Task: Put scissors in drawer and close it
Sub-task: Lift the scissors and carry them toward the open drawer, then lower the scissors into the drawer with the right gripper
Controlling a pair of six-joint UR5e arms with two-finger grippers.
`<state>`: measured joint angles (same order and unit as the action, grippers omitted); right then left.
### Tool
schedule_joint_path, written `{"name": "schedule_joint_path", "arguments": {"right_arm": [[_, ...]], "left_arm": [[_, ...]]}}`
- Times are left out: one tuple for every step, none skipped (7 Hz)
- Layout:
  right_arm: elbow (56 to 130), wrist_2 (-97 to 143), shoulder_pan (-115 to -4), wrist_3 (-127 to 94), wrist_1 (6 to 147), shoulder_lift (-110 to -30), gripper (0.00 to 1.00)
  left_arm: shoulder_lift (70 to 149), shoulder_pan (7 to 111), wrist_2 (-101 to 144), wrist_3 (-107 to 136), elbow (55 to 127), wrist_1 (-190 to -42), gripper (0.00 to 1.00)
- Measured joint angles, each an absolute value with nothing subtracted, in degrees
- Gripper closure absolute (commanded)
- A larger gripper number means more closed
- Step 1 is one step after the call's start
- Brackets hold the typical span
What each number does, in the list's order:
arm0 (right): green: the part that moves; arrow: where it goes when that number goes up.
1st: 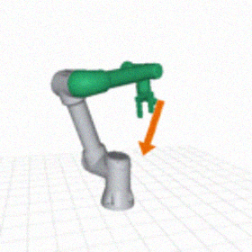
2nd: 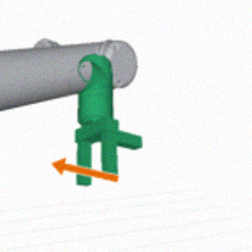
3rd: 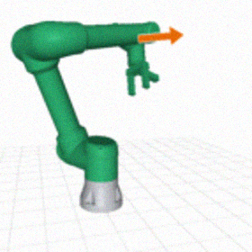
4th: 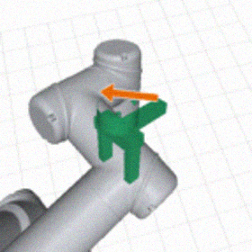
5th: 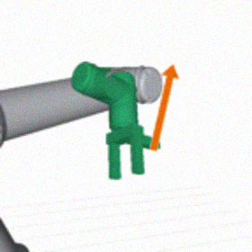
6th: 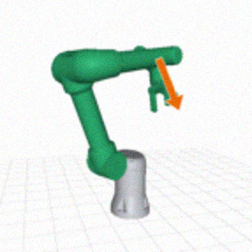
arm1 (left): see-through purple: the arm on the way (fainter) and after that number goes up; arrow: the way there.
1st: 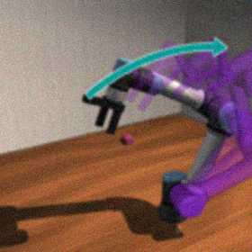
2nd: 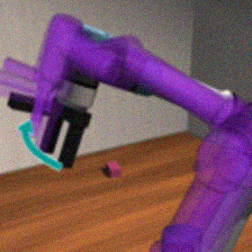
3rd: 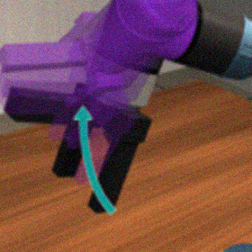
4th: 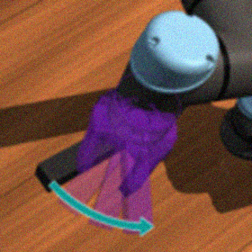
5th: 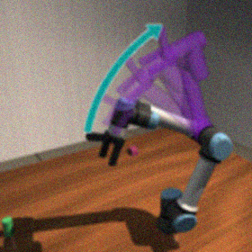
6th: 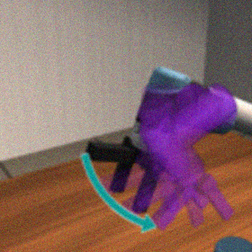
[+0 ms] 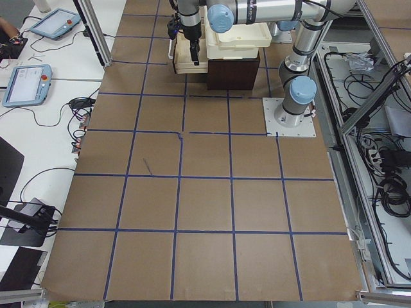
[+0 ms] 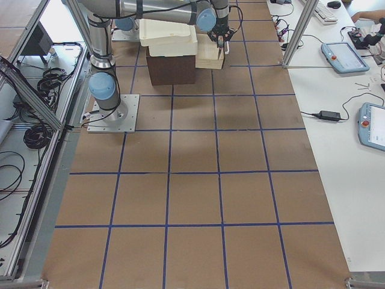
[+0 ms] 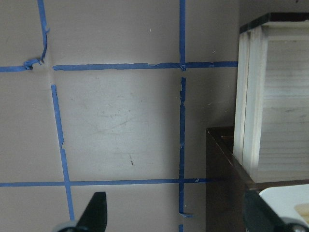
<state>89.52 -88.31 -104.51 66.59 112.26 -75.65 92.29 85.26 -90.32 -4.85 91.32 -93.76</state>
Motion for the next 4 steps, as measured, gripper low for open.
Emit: {"name": "schedule_joint_path", "arguments": {"right_arm": [[88.61, -88.23, -107.4, 62.69, 112.14, -74.7, 1.0], [87.82, -88.35, -110.26, 58.89, 112.21, -73.15, 1.0], [87.34, -88.64, -112.72, 56.12, 112.45, -71.66, 1.0], [87.11, -88.82, -113.95, 54.98, 112.65, -70.57, 1.0]], "left_arm": [[92.19, 85.18, -90.53, -4.48, 91.32, -93.74, 0.0], [92.05, 85.15, -90.7, -4.25, 91.34, -93.78, 0.0], [91.98, 85.13, -90.78, -4.3, 91.37, -93.83, 0.0], [91.95, 85.11, -90.84, -4.48, 91.39, -93.85, 0.0]]}}
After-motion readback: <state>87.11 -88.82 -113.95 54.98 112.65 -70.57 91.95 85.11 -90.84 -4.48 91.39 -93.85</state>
